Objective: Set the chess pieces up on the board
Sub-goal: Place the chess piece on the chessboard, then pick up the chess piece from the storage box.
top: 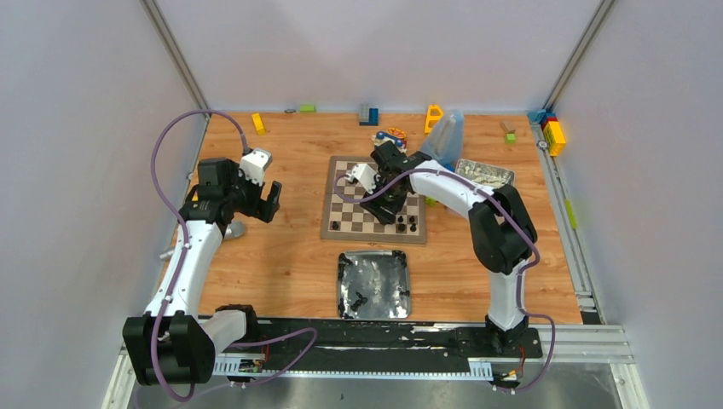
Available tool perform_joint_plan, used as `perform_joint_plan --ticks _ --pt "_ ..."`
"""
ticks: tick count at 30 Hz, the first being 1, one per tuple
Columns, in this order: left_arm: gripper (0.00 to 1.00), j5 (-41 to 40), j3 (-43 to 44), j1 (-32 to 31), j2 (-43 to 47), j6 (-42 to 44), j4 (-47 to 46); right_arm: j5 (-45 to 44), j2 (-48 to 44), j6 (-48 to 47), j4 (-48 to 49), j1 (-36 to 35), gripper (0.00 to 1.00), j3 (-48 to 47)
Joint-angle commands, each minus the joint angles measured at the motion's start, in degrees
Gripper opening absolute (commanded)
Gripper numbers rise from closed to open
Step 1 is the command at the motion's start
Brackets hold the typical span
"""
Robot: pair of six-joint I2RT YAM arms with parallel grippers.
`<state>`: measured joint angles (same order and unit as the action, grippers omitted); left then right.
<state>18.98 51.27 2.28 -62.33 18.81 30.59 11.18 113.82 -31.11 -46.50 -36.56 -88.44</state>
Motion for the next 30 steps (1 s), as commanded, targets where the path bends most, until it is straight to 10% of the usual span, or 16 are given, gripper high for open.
perform_joint_plan --ticks 1,13,30 --pt "1.0 0.8 -0.6 0.4 0.4 0.9 -1.9 3.4 -8.0 1.6 0.7 0.0 0.62 -1.3" --pt "1.0 0.8 -0.4 0.3 0.7 0.9 -1.9 5.5 -24.4 -1.8 1.5 -10.1 0.63 20.9" --pt "1.0 0.9 -0.2 0.3 0.6 0.9 -1.4 1.2 -20.1 -0.1 -1.3 -19.0 0.57 30.1"
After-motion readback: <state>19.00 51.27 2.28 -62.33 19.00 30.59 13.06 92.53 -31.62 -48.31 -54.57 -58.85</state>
